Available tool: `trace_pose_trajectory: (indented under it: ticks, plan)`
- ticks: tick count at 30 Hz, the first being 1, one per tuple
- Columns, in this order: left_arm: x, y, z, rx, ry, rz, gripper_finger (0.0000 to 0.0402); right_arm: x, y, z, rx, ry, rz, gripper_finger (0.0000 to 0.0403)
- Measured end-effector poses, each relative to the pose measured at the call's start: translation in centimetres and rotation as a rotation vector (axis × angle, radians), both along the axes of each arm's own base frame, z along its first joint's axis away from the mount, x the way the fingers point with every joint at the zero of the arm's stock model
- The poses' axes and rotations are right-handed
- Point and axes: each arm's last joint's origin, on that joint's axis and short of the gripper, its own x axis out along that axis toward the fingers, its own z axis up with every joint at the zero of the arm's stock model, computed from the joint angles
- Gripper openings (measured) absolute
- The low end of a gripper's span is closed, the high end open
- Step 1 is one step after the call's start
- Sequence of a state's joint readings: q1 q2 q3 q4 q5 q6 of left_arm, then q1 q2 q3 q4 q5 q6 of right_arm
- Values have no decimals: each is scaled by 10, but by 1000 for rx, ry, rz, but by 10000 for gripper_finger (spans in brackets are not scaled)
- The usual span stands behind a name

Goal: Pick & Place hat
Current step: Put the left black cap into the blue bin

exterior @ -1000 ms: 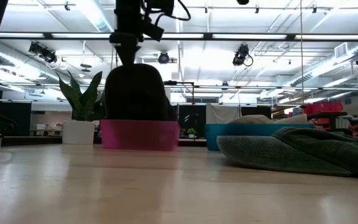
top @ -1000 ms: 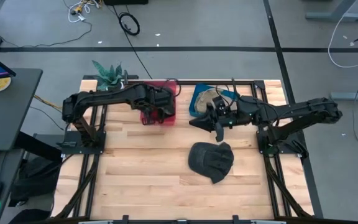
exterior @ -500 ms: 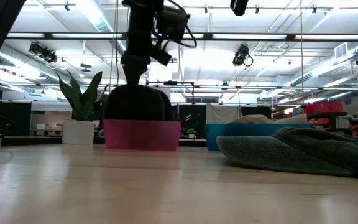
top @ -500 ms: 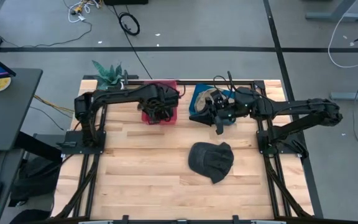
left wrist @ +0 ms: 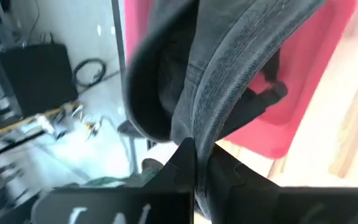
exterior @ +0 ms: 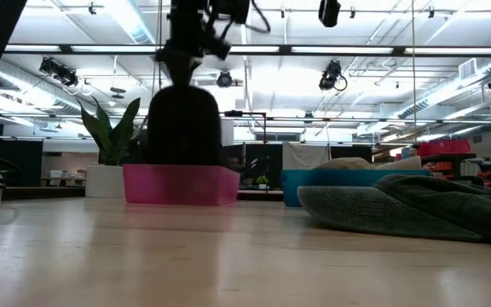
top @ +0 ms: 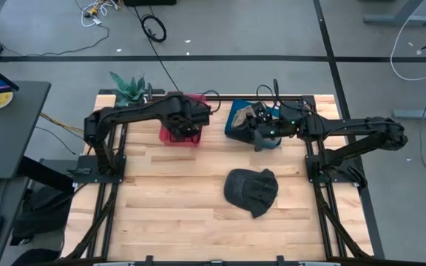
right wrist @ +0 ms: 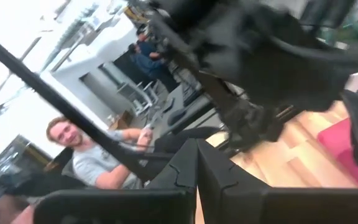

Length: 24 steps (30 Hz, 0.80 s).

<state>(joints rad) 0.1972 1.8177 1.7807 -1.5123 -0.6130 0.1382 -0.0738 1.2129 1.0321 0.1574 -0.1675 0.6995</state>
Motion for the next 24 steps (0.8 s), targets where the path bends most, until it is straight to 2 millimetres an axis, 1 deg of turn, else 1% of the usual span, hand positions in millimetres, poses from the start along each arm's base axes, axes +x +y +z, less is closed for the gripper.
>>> trace_pose_trajectory:
  ticks: [3,6,9,14,19,24]
  plan:
    - [2,1,15,-9,-70,-3,11,0,-2,0,25,-2,-56,6]
    - [6,5,20,-41,-148,7,11,0,-3,2,34,-16,-89,6]
    - [7,12,16,-102,-166,38,11,0,-3,3,49,-28,-110,6]
    - [9,33,9,-81,-167,75,11,0,-4,3,49,-29,-133,6]
    - [5,54,5,-95,-171,136,11,0,-3,3,49,-32,-132,6]
    - [5,70,-5,-111,-149,179,11,0,-3,3,48,-27,-132,6]
